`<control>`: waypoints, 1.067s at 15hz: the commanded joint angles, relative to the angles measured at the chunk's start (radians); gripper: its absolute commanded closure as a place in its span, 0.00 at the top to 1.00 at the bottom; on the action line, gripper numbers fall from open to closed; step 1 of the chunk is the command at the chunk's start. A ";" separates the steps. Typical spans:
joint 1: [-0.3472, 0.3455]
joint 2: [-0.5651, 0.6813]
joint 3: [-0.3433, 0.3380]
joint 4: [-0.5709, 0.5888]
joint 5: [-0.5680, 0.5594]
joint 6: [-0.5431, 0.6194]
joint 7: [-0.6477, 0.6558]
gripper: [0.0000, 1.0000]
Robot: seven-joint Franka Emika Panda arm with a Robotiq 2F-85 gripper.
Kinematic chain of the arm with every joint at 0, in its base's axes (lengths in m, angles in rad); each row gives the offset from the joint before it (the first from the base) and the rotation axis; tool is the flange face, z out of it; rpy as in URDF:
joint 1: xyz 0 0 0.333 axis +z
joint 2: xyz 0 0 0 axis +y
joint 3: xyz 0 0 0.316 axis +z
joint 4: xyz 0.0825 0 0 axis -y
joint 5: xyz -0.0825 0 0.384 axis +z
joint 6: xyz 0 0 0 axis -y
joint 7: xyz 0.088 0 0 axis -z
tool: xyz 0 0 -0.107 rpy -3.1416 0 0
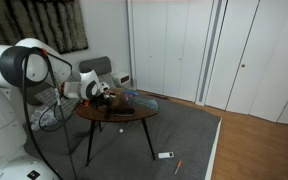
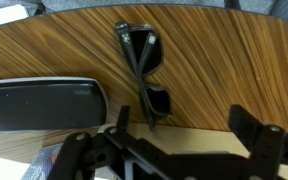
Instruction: Place the pair of sunglasses on the right side of the table then pull the box forward
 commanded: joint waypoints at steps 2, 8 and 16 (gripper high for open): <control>0.011 0.063 -0.025 0.065 0.045 -0.017 -0.094 0.76; 0.004 0.092 -0.041 0.090 0.044 -0.044 -0.124 0.36; 0.002 0.105 -0.061 0.090 0.027 -0.060 -0.131 0.12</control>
